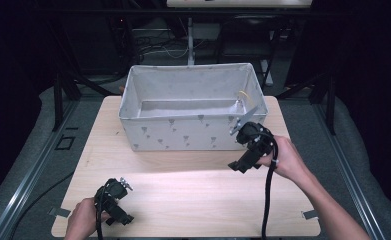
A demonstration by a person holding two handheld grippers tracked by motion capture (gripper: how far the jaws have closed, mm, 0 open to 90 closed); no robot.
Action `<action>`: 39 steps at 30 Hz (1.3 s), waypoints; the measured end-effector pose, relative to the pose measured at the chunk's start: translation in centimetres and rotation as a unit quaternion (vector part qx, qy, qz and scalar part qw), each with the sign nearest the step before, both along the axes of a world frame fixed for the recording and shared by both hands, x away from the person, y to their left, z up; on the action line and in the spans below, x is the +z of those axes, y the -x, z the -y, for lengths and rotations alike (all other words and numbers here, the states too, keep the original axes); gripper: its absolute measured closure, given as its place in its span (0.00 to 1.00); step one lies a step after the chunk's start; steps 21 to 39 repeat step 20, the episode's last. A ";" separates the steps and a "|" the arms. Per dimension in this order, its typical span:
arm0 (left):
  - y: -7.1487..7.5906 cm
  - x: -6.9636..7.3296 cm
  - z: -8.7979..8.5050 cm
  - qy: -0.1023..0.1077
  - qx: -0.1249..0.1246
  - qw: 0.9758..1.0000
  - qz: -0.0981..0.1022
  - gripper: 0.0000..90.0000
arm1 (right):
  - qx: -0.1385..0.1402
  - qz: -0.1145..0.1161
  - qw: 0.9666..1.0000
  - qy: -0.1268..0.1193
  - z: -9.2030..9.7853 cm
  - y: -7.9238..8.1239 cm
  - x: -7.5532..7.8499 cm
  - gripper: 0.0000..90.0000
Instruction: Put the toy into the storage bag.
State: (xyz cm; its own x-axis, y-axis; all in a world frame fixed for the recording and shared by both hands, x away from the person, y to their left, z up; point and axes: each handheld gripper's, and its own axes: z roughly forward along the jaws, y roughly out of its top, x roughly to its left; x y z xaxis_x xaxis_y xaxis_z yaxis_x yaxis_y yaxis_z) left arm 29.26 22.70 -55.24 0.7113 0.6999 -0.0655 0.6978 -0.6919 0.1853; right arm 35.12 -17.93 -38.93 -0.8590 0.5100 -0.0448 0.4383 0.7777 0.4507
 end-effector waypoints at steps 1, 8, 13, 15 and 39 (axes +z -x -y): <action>0.0 0.1 0.0 0.001 0.001 1.000 0.003 0.03 | 0.001 -0.006 1.000 -0.003 0.0 0.2 -0.6 0.00; 0.0 0.2 -0.1 0.002 0.002 1.000 0.003 0.03 | -0.007 -0.039 0.999 -0.005 0.3 2.1 -6.4 0.00; -0.1 0.4 -0.1 0.003 0.003 1.000 0.012 0.03 | -0.010 -0.052 0.998 -0.014 0.4 3.6 -9.8 0.02; -0.2 0.5 -0.2 0.010 0.008 1.000 0.020 0.03 | -0.009 -0.053 0.999 0.004 0.4 4.0 -10.8 0.02; -0.5 1.3 -0.6 0.070 0.046 0.996 0.033 0.00 | -0.016 -0.068 0.998 0.009 0.8 4.5 -12.1 0.01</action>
